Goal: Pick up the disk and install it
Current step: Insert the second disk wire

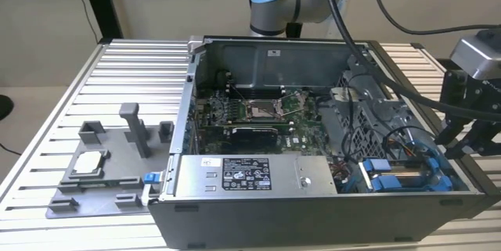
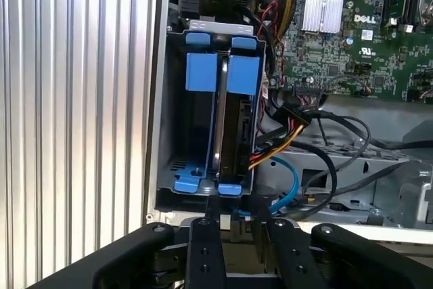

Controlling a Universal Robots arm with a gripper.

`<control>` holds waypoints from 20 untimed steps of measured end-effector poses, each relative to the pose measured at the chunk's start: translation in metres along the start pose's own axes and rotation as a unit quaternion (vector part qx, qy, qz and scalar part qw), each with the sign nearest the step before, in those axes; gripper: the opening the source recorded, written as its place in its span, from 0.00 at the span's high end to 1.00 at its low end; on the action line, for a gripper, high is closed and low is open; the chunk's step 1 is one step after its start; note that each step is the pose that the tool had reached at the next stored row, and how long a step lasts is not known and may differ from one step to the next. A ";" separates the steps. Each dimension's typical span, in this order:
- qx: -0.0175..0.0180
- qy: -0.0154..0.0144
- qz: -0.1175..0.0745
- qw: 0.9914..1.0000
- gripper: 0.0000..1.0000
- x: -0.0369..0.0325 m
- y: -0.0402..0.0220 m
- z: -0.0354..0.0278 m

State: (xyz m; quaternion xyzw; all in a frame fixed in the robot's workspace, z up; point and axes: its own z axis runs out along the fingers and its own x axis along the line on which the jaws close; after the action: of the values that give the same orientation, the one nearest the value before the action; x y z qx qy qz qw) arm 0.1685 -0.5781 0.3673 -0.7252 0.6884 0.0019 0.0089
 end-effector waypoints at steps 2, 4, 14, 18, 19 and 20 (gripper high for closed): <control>0.000 -0.003 0.000 1.000 0.00 0.0000 0.0000 0.0001; 0.000 -0.004 0.000 1.000 0.00 0.0000 0.0002 0.0001; 0.000 -0.004 0.000 1.000 1.00 0.0000 0.0011 0.0002; 0.000 -0.004 0.000 1.000 1.00 -0.0006 0.0055 0.0001; 0.000 -0.004 0.000 1.000 1.00 -0.0009 0.0078 0.0001; 0.000 -0.004 0.001 1.000 1.00 -0.0013 0.0103 0.0000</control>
State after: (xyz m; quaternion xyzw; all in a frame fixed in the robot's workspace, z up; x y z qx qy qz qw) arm 0.1582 -0.5773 0.3672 -0.7248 0.6888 0.0044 0.0115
